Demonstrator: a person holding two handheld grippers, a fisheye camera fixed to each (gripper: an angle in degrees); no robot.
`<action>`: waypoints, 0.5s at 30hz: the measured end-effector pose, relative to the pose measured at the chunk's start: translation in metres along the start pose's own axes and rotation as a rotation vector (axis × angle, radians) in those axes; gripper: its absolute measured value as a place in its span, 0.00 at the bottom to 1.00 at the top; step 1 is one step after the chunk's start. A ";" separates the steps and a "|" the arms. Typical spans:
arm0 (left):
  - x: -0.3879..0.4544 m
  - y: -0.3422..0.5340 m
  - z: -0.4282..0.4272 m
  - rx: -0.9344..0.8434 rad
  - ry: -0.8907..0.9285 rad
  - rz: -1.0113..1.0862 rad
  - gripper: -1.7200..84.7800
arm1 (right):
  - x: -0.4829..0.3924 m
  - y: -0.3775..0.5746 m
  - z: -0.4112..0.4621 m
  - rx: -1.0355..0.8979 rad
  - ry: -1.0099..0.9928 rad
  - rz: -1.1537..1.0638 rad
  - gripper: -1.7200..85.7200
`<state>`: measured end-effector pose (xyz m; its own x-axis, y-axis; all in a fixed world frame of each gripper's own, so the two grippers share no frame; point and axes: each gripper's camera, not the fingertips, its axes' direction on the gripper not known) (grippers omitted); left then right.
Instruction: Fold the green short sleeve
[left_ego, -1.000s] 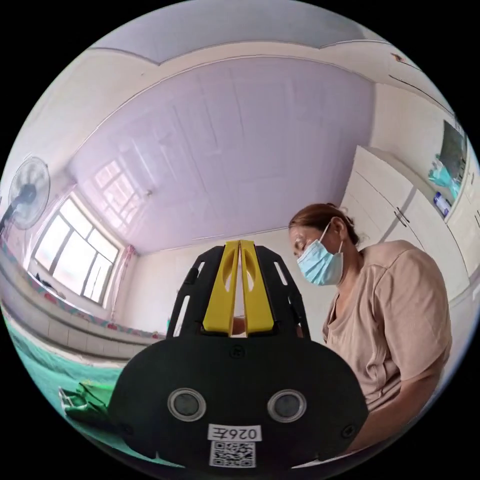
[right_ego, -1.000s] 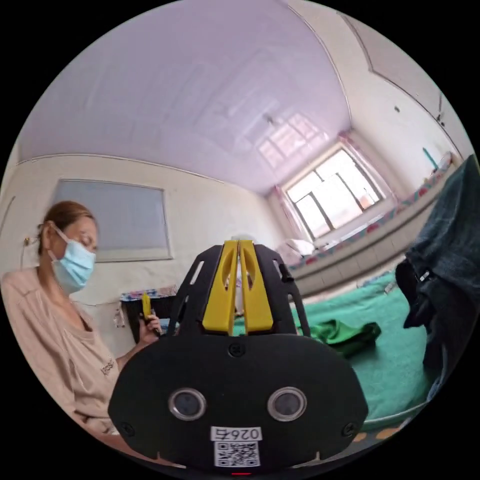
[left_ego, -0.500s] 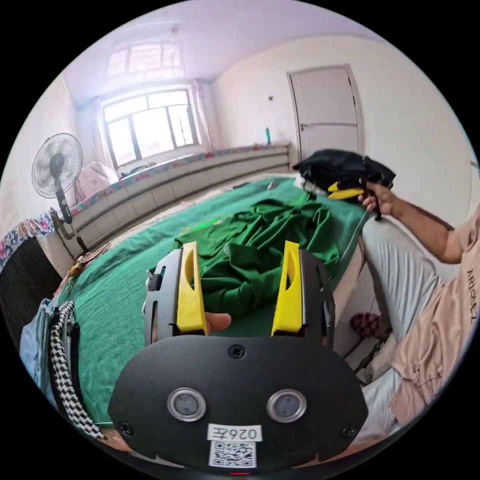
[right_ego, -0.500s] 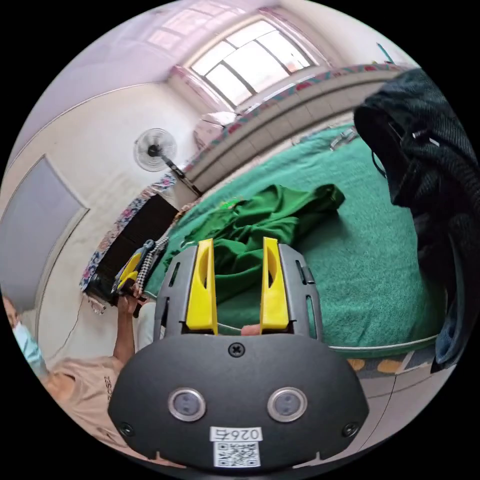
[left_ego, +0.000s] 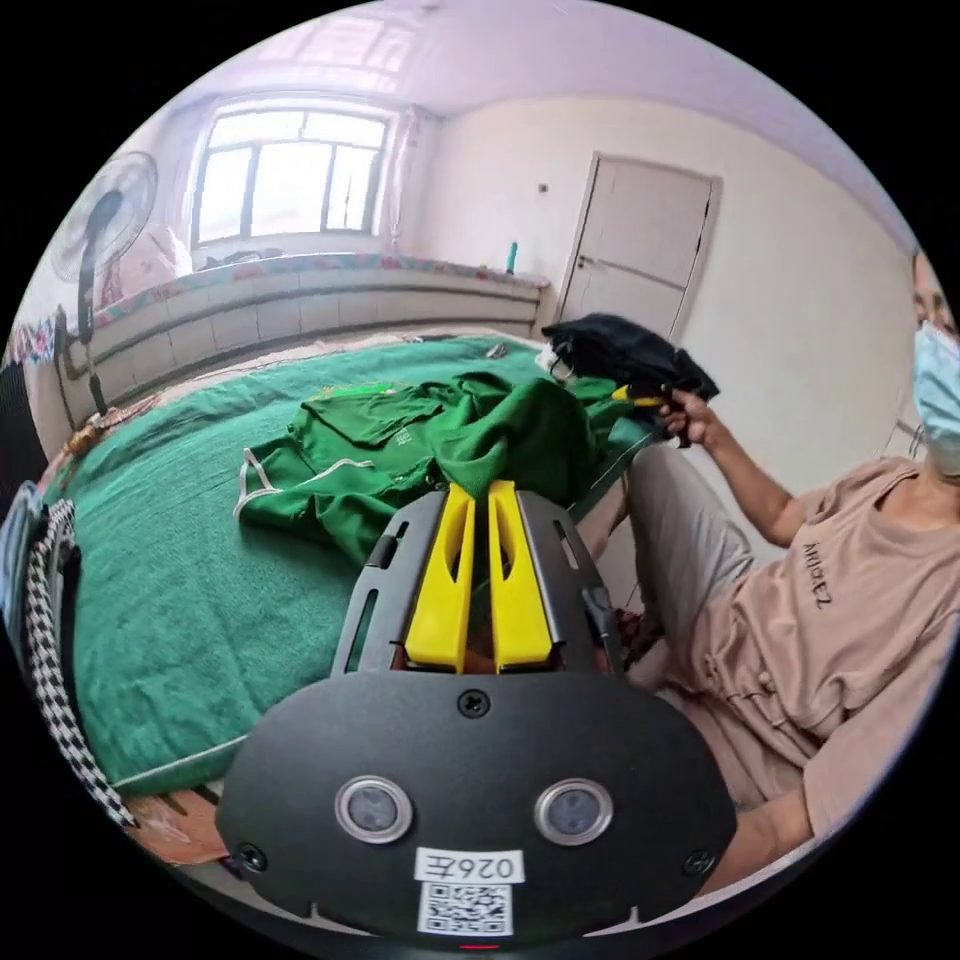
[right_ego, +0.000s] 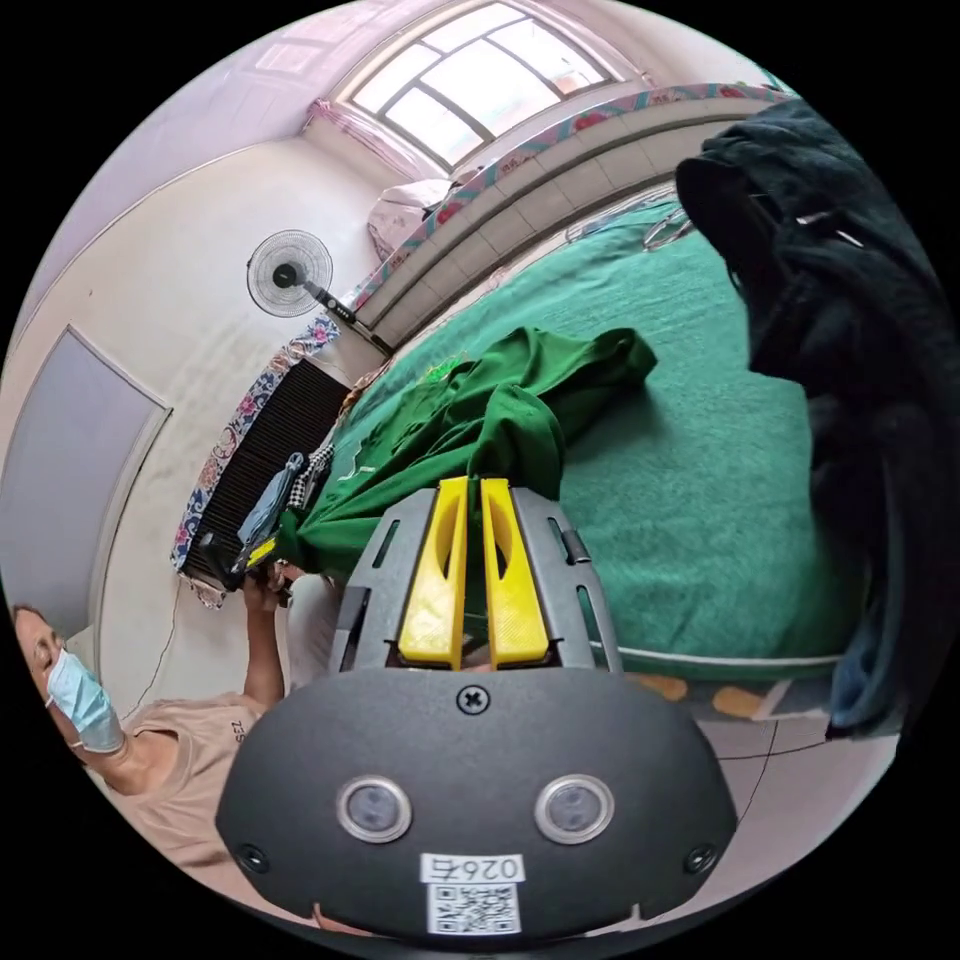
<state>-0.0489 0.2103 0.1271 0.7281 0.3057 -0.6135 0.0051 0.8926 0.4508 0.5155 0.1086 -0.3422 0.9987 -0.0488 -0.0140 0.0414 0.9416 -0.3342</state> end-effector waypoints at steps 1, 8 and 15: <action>-0.011 0.014 -0.020 0.110 0.072 -0.057 0.03 | 0.005 0.005 -0.009 0.011 0.006 0.008 0.01; -0.031 0.056 -0.055 0.248 0.198 -0.119 0.01 | 0.027 0.032 -0.023 0.034 -0.086 0.059 0.01; -0.025 0.053 -0.085 0.330 0.141 -0.090 0.01 | 0.036 0.034 -0.028 0.015 0.063 0.151 0.06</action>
<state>-0.1252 0.2783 0.1108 0.6132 0.2944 -0.7330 0.3024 0.7698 0.5621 0.5520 0.1292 -0.3804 0.9898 0.0730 -0.1223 -0.1079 0.9448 -0.3095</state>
